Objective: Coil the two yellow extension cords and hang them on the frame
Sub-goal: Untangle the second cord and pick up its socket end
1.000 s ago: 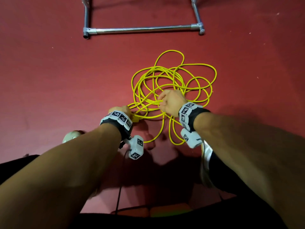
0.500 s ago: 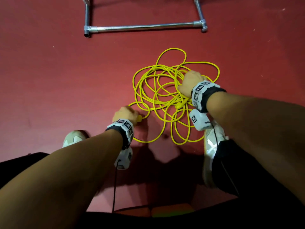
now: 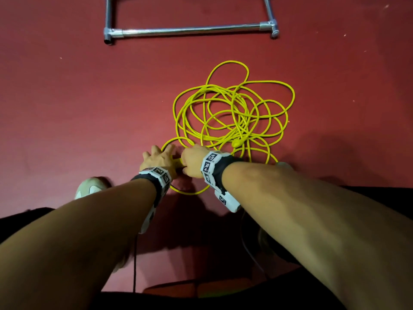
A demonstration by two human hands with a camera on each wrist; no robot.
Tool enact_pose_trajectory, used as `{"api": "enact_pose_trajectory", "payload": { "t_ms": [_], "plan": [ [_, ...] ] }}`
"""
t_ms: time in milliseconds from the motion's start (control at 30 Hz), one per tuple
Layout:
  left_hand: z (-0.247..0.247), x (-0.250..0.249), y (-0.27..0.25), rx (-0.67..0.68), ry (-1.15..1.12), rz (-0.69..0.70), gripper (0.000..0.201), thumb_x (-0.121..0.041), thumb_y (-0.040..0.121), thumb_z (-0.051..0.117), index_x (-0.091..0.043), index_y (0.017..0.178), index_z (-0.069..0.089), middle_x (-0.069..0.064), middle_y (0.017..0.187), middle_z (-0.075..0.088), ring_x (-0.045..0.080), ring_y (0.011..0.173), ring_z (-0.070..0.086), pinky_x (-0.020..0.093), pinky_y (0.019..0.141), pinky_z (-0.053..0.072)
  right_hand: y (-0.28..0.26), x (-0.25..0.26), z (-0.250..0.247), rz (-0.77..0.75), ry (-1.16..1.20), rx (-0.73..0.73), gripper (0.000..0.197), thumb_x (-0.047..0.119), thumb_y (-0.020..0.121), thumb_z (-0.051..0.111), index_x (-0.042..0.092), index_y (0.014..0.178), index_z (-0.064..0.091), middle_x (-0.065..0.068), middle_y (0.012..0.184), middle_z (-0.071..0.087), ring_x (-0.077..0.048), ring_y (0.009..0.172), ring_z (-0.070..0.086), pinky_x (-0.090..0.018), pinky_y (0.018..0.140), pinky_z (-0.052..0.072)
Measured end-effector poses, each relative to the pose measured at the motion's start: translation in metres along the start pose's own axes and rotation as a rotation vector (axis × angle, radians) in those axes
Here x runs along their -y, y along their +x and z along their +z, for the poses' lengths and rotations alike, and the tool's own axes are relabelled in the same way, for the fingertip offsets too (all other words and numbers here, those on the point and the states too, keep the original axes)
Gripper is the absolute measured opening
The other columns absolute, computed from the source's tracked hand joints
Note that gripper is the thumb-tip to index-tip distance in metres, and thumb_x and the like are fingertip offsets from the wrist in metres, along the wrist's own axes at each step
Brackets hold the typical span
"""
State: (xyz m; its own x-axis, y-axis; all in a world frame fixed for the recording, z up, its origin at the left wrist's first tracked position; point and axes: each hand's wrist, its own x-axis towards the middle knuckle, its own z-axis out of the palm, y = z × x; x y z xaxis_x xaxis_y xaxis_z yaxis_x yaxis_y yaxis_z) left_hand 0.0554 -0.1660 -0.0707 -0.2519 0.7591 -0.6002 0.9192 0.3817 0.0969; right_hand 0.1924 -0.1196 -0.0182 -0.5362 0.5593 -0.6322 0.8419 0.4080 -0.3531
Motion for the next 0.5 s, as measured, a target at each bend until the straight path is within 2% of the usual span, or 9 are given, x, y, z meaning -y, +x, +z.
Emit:
{"api": "enact_pose_trajectory", "payload": {
  "t_ms": [67, 133, 167, 200, 267, 333, 400, 467, 500],
  "plan": [
    [0.000, -0.001, 0.004, 0.064, 0.072, -0.036, 0.073, -0.053, 0.071, 0.069, -0.041, 0.137, 0.039, 0.006, 0.124, 0.044, 0.038, 0.118, 0.039, 0.049, 0.094, 0.046, 0.004, 0.002, 0.002, -0.012, -0.006, 0.018, 0.027, 0.021, 0.089, 0.062, 0.016, 0.071, 0.043, -0.005, 0.076, 0.048, -0.032, 0.079, 0.055, -0.026, 0.054, 0.034],
    [0.002, -0.006, 0.005, 0.073, 0.070, -0.036, 0.074, -0.063, 0.067, 0.067, -0.037, 0.132, 0.045, 0.007, 0.124, 0.052, 0.037, 0.119, 0.044, 0.049, 0.098, 0.043, 0.005, 0.001, 0.000, 0.016, -0.021, -0.002, 0.011, 0.019, 0.089, 0.062, 0.013, 0.087, 0.053, -0.010, 0.092, 0.055, -0.032, 0.082, 0.055, -0.030, 0.061, 0.039],
    [0.003, -0.009, 0.004, 0.073, 0.037, -0.031, 0.076, -0.067, 0.062, 0.065, -0.036, 0.129, 0.049, 0.008, 0.123, 0.057, 0.036, 0.119, 0.049, 0.048, 0.099, 0.043, 0.007, -0.002, 0.000, 0.030, -0.021, -0.020, 0.011, 0.018, 0.089, 0.062, 0.012, 0.095, 0.056, -0.012, 0.101, 0.057, -0.033, 0.085, 0.055, -0.032, 0.064, 0.041],
    [0.000, -0.014, 0.003, 0.056, -0.023, -0.024, 0.076, -0.068, 0.059, 0.065, -0.034, 0.126, 0.052, 0.009, 0.120, 0.061, 0.036, 0.116, 0.055, 0.045, 0.098, 0.046, 0.006, -0.004, -0.002, 0.047, -0.017, -0.037, 0.017, 0.016, 0.088, 0.062, 0.010, 0.104, 0.059, -0.013, 0.111, 0.057, -0.034, 0.092, 0.056, -0.034, 0.069, 0.044],
    [-0.006, -0.022, 0.003, 0.028, -0.191, -0.010, 0.066, -0.064, 0.065, 0.067, -0.029, 0.120, 0.057, 0.011, 0.115, 0.067, 0.035, 0.109, 0.063, 0.039, 0.091, 0.051, 0.007, -0.011, -0.005, 0.094, 0.059, -0.122, 0.035, 0.015, 0.087, 0.062, 0.009, 0.121, 0.055, -0.012, 0.125, 0.052, -0.034, 0.111, 0.055, -0.040, 0.085, 0.049],
    [-0.017, -0.028, 0.003, 0.021, -0.391, 0.002, 0.066, -0.064, 0.067, 0.068, -0.026, 0.120, 0.060, 0.008, 0.107, 0.070, 0.031, 0.102, 0.067, 0.033, 0.082, 0.051, 0.010, -0.018, -0.014, 0.147, 0.199, -0.239, 0.047, 0.017, 0.084, 0.066, 0.011, 0.128, 0.052, -0.009, 0.128, 0.049, -0.033, 0.117, 0.053, -0.043, 0.093, 0.049],
    [-0.029, -0.030, 0.004, -0.003, -0.636, -0.011, 0.064, -0.066, 0.058, 0.063, -0.028, 0.109, 0.064, 0.001, 0.087, 0.071, 0.022, 0.083, 0.069, 0.025, 0.069, 0.050, 0.012, -0.026, -0.025, 0.148, 0.308, -0.324, 0.055, 0.014, 0.078, 0.070, 0.016, 0.131, 0.053, -0.007, 0.130, 0.048, -0.032, 0.117, 0.053, -0.041, 0.095, 0.047],
    [-0.044, -0.034, 0.005, -0.027, -0.987, -0.022, 0.037, -0.055, 0.063, 0.064, -0.023, 0.082, 0.066, -0.004, 0.060, 0.064, 0.015, 0.053, 0.059, 0.025, 0.053, 0.046, 0.013, -0.032, -0.036, 0.091, 0.325, -0.383, 0.058, 0.007, 0.075, 0.064, 0.019, 0.131, 0.055, -0.006, 0.135, 0.047, -0.032, 0.119, 0.051, -0.037, 0.098, 0.043],
    [-0.054, -0.037, 0.004, -0.038, -1.117, -0.041, 0.029, -0.049, 0.071, 0.067, -0.020, 0.072, 0.064, -0.005, 0.050, 0.059, 0.016, 0.048, 0.053, 0.026, 0.050, 0.043, 0.012, -0.034, -0.041, 0.067, 0.323, -0.417, 0.058, 0.005, 0.074, 0.061, 0.022, 0.130, 0.056, -0.004, 0.136, 0.048, -0.032, 0.120, 0.050, -0.035, 0.098, 0.042]
  ]
}}
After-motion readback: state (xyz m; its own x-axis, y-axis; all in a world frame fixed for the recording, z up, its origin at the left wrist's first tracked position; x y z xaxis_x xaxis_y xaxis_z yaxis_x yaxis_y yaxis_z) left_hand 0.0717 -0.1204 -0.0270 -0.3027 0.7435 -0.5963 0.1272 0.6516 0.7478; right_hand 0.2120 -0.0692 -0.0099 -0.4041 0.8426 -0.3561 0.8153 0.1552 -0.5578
